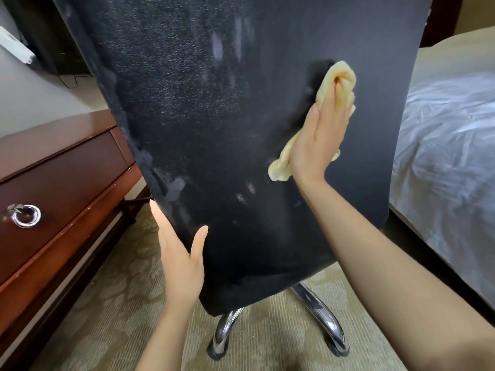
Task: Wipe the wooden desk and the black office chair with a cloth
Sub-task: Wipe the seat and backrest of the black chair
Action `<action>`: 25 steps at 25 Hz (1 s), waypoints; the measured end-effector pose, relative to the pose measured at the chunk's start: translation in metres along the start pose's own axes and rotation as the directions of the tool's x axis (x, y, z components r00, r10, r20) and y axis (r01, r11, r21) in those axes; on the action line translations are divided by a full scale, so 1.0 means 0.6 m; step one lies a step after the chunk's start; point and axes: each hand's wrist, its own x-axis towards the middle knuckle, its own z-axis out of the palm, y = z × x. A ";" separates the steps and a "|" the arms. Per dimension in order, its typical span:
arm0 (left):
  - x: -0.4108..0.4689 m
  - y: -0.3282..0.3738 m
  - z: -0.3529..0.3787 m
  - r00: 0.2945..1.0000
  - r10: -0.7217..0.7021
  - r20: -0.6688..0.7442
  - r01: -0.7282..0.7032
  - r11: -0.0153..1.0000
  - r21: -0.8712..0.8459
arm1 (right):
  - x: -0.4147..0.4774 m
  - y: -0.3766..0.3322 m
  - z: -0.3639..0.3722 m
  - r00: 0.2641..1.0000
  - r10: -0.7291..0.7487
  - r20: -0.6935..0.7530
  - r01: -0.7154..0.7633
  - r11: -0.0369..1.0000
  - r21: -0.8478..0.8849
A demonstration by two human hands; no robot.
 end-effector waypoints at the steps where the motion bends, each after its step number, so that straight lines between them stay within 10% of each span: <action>1: 0.000 -0.001 0.000 1.000 0.002 -0.002 -0.002 1.000 0.002 | -0.014 0.000 0.003 0.997 -0.075 0.034 0.075 0.997 0.011; 7: 0.001 -0.002 0.000 1.000 -0.016 -0.004 0.016 1.000 0.006 | -0.116 0.078 -0.042 0.680 -0.583 0.445 0.633 0.773 0.046; 13: -0.004 0.012 -0.005 1.000 -0.027 0.013 0.027 1.000 -0.001 | -0.202 0.208 -0.119 -0.270 -0.479 0.835 0.926 0.108 0.361; 15: -0.005 0.016 -0.004 0.999 -0.033 0.005 0.033 0.999 0.005 | -0.192 0.235 -0.139 -0.432 -0.420 0.798 0.882 -0.013 0.471; 18: -0.004 0.019 -0.005 1.000 -0.024 0.004 0.023 1.000 0.005 | -0.157 0.241 -0.136 -0.411 -0.506 0.758 0.854 0.076 0.514; 25: -0.003 0.016 -0.002 1.000 -0.021 -0.003 0.022 1.000 0.009 | -0.024 0.175 -0.130 -0.043 -0.573 0.819 0.958 0.209 0.196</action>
